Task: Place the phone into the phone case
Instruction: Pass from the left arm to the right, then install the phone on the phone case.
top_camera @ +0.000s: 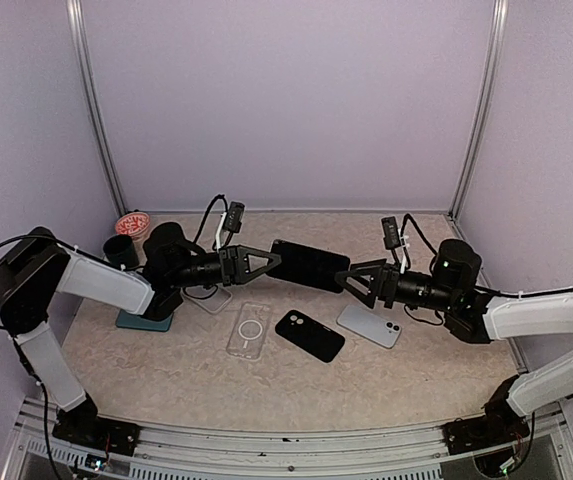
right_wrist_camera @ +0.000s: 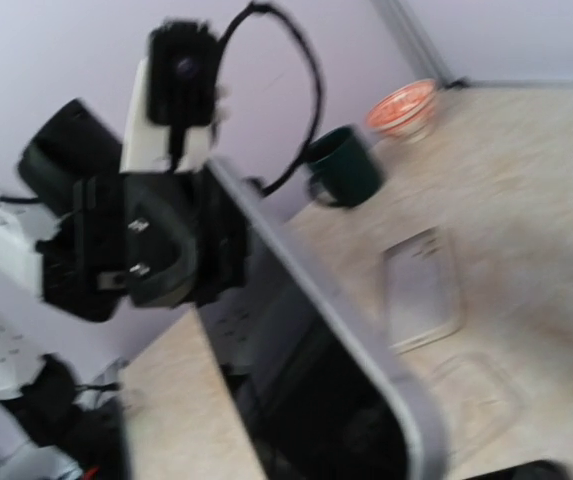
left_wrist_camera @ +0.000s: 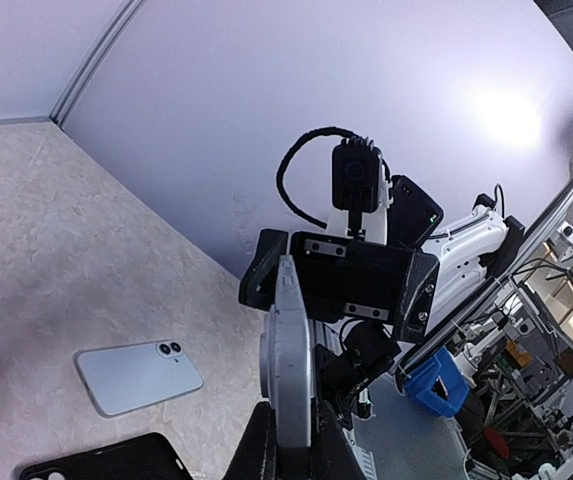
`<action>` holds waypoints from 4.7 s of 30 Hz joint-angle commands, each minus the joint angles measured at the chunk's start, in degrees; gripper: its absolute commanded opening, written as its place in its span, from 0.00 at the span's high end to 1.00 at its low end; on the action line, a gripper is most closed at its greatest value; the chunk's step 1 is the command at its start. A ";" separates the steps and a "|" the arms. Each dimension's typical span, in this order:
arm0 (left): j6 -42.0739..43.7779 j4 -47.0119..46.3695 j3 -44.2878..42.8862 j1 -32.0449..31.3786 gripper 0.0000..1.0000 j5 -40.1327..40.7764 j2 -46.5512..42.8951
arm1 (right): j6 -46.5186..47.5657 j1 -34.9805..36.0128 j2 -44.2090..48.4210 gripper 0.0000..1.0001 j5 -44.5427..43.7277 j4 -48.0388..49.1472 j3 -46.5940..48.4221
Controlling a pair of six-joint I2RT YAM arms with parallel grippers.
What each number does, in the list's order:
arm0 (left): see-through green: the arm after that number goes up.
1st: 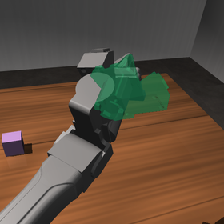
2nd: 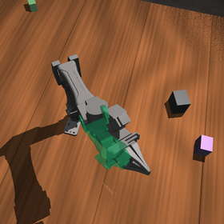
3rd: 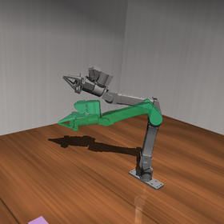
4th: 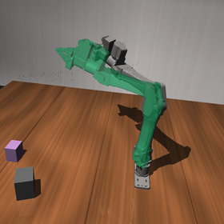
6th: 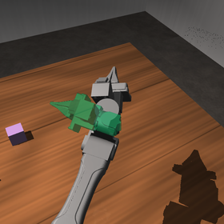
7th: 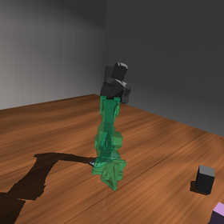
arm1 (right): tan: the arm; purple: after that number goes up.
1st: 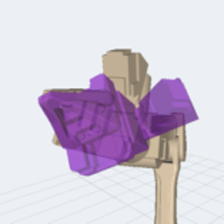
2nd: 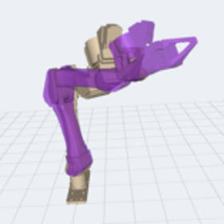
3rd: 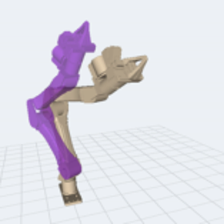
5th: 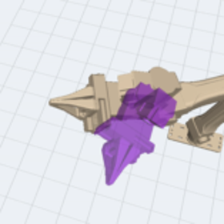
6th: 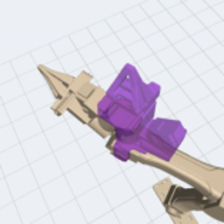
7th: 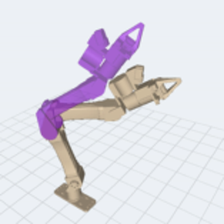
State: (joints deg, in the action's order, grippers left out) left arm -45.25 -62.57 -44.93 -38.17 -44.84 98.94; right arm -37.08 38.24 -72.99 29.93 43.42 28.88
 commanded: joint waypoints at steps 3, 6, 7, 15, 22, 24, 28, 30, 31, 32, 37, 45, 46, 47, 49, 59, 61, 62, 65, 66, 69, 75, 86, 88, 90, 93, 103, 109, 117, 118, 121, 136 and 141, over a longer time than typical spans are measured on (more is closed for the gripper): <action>-3.38 -5.53 -1.29 -0.21 1.00 0.96 1.17 | -7.53 0.26 -4.08 0.02 7.47 9.66 2.41; -3.70 -5.56 -1.79 -0.52 1.00 0.94 1.93 | -9.25 0.99 -5.39 0.02 7.55 12.30 2.50; -3.67 -5.60 -1.89 -0.72 1.00 0.90 2.17 | -9.63 1.18 -5.79 0.03 7.55 12.97 2.68; -4.57 -7.20 -2.06 -1.38 1.00 0.92 3.69 | -12.68 2.06 -8.77 0.05 7.87 11.61 4.89; -5.12 -7.78 -2.32 -1.46 1.00 1.19 4.14 | -14.22 2.53 -10.77 0.07 9.19 12.57 6.06; -5.11 -7.75 -2.26 -1.40 1.00 1.47 4.16 | -14.62 2.67 -11.30 0.08 9.58 13.15 6.16; -5.31 -7.52 -2.29 -1.38 1.00 2.25 4.40 | -15.52 2.72 -11.89 0.11 9.74 15.57 5.54; -5.75 -7.65 -2.20 -1.38 1.00 2.90 4.64 | -15.73 2.80 -12.32 0.13 9.81 16.13 5.41; -6.06 -7.91 -2.21 -1.38 1.00 3.14 4.81 | -15.93 2.77 -12.49 0.14 9.94 16.51 5.35; -6.48 -8.25 -2.25 -1.38 1.00 3.11 4.98 | -16.17 2.80 -12.72 0.14 10.09 17.11 5.25; -7.57 -8.69 -2.53 -1.29 1.00 3.47 6.68 | -16.99 2.86 -13.61 0.23 11.12 19.43 4.93; -7.92 -9.01 -2.19 -0.73 1.00 3.41 7.41 | -15.87 3.08 -13.59 0.49 11.38 19.09 4.78; -7.92 -8.84 -2.10 -0.64 1.00 3.49 7.48 | -15.77 3.15 -13.58 0.52 11.30 18.92 4.76; -7.86 -8.82 -2.06 -0.58 1.00 3.53 7.54 | -15.55 3.13 -13.57 0.56 11.35 18.88 4.76; -8.05 -8.93 -2.16 -0.51 1.00 3.45 7.80 | -15.41 3.13 -13.58 0.68 11.39 18.62 4.85; -8.66 -9.10 -2.23 -0.41 0.86 3.07 8.82 | -15.38 3.13 -14.11 1.00 11.37 19.36 4.73; -8.48 -8.84 -1.97 -0.33 0.75 2.98 8.69 | -15.52 3.07 -13.96 1.00 11.36 19.48 4.69; -8.33 -8.54 -1.89 -0.28 0.70 3.03 8.58 | -15.64 3.07 -13.87 1.00 11.36 19.51 4.62; -7.45 -7.56 -1.44 -0.07 0.58 2.94 8.31 | -15.75 3.21 -13.15 1.00 11.29 18.88 4.60; -7.31 -7.35 -1.30 0.06 0.54 3.03 8.23 | -15.77 3.18 -12.79 1.00 11.10 18.32 4.60; -6.91 -6.50 -0.92 0.40 0.46 2.93 8.29 | -15.50 3.23 -11.00 1.00 9.32 14.73 4.39; -5.86 -6.00 1.15 0.80 0.24 2.89 8.81 | -15.67 3.27 -5.42 1.00 4.09 5.35 2.88; 0.33 0.56 3.02 1.26 0.01 5.87 9.96 | -24.23 6.75 0.58 1.00 -10.17 -5.23 -2.85; 0.83 1.83 2.24 1.18 0.01 6.25 10.66 | -25.92 7.17 0.01 1.00 -12.01 -6.84 -2.93; 1.24 2.91 1.39 1.09 0.01 6.94 11.69 | -27.56 7.54 -1.21 1.00 -13.53 -8.03 -2.91; 2.26 5.48 0.31 0.76 0.01 8.45 12.47 | -30.49 8.08 -3.12 1.00 -15.08 -7.95 -3.00; 5.12 11.33 -2.20 -0.75 0.01 11.54 14.12 | -39.58 9.71 -10.71 1.00 -18.08 -11.07 0.07; 5.37 12.20 -3.63 -1.69 0.01 11.26 15.29 | -43.50 10.93 -11.82 1.00 -21.37 -15.11 2.33; 5.35 12.73 -4.35 -2.61 0.01 11.54 16.80 | -47.32 11.33 -12.75 1.00 -23.92 -13.90 2.20; 5.40 12.78 -4.37 -2.67 0.01 11.65 16.88 | -47.61 11.34 -13.53 1.00 -23.48 -13.34 2.42; 5.43 13.10 -4.35 -2.72 0.01 11.87 16.90 | -48.50 11.46 -15.33 1.00 -22.62 -12.22 3.27; 6.06 14.01 -4.32 -3.35 0.01 11.95 18.21 | -52.34 12.04 -20.87 1.00 -20.85 -6.17 3.50; 5.64 13.64 -3.81 -3.40 0.01 13.29 18.44 | -51.61 12.12 -20.36 1.00 -21.73 -7.80 4.45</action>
State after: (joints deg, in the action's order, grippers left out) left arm -40.21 -48.36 -48.27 -41.25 -32.77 116.53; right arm -88.44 49.78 -93.97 8.88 33.74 31.66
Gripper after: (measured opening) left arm 0.989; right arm 0.049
